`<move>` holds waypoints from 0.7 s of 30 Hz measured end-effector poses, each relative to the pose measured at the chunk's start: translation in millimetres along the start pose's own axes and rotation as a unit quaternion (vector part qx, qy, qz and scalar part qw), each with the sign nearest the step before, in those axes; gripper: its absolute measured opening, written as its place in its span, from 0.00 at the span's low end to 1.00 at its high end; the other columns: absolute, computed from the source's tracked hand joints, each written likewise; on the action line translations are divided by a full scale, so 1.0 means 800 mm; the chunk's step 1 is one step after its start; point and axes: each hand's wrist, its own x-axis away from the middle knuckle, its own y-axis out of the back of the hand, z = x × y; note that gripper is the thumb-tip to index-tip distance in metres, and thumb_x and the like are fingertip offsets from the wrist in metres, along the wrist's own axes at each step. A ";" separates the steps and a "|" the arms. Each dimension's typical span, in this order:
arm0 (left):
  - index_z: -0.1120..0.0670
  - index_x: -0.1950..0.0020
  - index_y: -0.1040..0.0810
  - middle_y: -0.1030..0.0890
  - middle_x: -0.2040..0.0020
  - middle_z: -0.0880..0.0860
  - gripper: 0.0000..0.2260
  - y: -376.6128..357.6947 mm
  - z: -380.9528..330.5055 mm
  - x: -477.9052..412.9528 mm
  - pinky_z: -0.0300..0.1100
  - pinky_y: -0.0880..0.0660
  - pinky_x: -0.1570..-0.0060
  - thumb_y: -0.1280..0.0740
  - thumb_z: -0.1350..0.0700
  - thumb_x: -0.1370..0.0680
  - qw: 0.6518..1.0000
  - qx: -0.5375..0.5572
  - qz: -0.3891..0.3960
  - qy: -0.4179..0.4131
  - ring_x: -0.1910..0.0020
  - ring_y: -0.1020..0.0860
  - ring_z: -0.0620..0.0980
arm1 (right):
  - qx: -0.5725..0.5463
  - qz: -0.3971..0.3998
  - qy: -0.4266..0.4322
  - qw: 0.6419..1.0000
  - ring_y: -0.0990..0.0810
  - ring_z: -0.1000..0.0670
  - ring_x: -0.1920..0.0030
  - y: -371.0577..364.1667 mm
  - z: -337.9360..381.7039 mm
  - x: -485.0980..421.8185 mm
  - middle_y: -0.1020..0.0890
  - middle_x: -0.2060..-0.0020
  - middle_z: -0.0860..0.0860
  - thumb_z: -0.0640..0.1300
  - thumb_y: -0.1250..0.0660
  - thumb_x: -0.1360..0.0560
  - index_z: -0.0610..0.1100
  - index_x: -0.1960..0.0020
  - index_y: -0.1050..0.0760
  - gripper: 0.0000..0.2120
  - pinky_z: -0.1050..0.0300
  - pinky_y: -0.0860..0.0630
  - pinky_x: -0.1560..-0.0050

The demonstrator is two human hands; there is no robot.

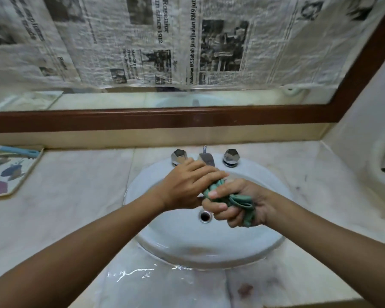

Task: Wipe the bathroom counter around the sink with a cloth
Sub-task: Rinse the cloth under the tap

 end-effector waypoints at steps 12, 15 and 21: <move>0.59 0.51 0.22 0.19 0.57 0.57 0.08 -0.043 0.008 -0.061 0.44 0.32 0.65 0.36 0.58 0.27 0.867 -0.141 0.431 0.205 0.59 0.20 0.60 | 0.490 -0.418 -0.060 0.762 0.29 0.48 0.81 0.080 0.017 -0.044 0.25 0.74 0.44 0.35 0.31 0.35 0.35 0.53 0.26 0.12 0.62 0.32 0.79; 0.55 0.57 0.25 0.21 0.56 0.57 0.02 -0.060 -0.001 -0.059 0.44 0.33 0.64 0.36 0.58 0.28 0.843 -0.052 0.439 0.305 0.61 0.25 0.57 | 0.588 -0.441 -0.047 0.676 0.23 0.48 0.77 0.084 0.012 -0.044 0.24 0.72 0.47 0.35 0.38 0.34 0.42 0.64 0.29 0.04 0.62 0.31 0.78; 0.56 0.61 0.24 0.22 0.62 0.54 0.02 -0.085 -0.009 -0.039 0.43 0.28 0.66 0.33 0.59 0.29 0.769 0.196 0.392 0.466 0.63 0.24 0.53 | 0.785 -0.385 -0.035 0.484 0.21 0.42 0.55 0.091 -0.004 -0.039 0.19 0.55 0.47 0.43 0.34 0.32 0.45 0.52 0.22 0.09 0.56 0.34 0.64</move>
